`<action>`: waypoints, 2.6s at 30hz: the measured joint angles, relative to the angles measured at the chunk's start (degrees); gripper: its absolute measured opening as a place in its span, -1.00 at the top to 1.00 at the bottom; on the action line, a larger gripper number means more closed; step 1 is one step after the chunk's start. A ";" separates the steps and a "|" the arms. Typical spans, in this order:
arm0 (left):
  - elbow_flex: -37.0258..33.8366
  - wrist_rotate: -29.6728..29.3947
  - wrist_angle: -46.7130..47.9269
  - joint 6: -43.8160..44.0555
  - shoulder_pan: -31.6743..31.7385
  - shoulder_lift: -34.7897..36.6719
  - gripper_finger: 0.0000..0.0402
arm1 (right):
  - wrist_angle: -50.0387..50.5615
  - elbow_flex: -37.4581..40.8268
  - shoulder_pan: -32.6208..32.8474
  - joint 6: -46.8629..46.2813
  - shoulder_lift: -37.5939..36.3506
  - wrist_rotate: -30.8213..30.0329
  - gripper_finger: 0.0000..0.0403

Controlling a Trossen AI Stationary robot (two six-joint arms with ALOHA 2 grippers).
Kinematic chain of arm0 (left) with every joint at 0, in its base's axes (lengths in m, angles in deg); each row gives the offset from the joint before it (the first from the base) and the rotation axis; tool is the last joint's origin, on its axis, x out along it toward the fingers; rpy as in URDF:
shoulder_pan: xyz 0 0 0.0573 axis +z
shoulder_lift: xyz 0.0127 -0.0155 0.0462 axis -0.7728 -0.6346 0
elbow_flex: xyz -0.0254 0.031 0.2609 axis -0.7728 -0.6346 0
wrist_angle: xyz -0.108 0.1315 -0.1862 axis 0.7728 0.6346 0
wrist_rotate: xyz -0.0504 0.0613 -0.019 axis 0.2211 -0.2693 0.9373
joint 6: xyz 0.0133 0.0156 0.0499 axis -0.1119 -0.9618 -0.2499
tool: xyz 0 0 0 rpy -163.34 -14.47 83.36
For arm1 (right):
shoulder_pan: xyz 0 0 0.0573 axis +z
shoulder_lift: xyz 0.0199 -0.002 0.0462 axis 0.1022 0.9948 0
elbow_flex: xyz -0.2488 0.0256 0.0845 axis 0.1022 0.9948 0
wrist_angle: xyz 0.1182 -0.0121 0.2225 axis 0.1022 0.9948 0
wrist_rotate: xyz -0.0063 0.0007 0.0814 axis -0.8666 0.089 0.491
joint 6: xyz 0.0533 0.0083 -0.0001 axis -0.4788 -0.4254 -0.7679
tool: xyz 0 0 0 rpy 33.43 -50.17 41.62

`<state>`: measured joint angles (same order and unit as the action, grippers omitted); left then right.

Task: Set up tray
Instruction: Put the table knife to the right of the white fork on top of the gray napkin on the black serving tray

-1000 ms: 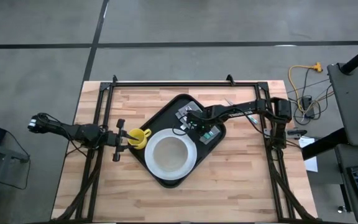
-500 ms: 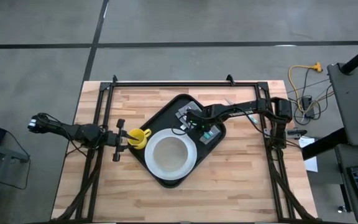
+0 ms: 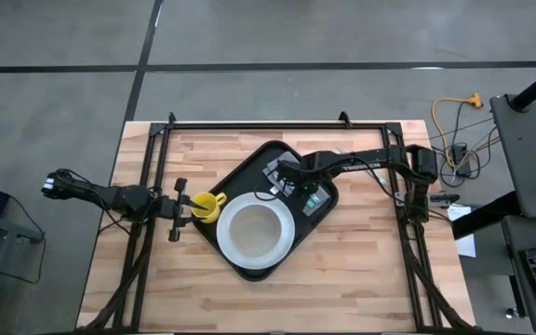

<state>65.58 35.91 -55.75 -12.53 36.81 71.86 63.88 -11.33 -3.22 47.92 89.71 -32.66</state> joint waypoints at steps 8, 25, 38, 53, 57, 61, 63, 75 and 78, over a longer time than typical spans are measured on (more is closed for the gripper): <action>0.02 -0.01 0.02 0.01 0.00 0.00 0.50 | 2.29 -0.98 -2.44 5.39 -0.12 -0.04 0.49; 0.00 0.01 0.02 0.01 0.00 0.00 0.50 | 2.05 7.10 -6.25 13.56 -2.97 0.02 0.51; 0.02 0.00 0.02 0.01 0.00 0.02 0.50 | -4.64 20.46 -10.71 13.70 -16.04 0.02 0.56; 0.00 0.01 0.01 0.00 0.00 0.04 0.50 | -7.57 33.28 -22.27 13.25 -28.09 -0.07 0.58; 0.00 -0.01 0.02 0.01 0.00 0.04 0.50 | -7.65 34.32 -24.83 13.57 -28.30 -0.15 0.56; 0.00 0.00 0.00 -0.01 0.00 0.04 0.50 | -7.68 34.36 -26.56 15.35 -28.12 -0.16 0.57; 0.00 -0.01 0.02 0.01 0.00 0.04 0.50 | -7.70 34.36 -27.17 17.58 -27.81 -0.16 0.58; 0.00 0.00 0.01 0.00 0.00 0.04 0.50 | -8.79 34.30 -31.49 18.86 -27.74 -2.84 0.63; 0.01 0.00 0.02 0.00 0.00 0.04 0.50 | -8.60 34.51 -33.28 19.25 -27.74 -4.26 0.61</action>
<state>65.58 35.90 -55.73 -12.53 36.81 71.91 55.28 23.18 -36.51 67.17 61.97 -36.93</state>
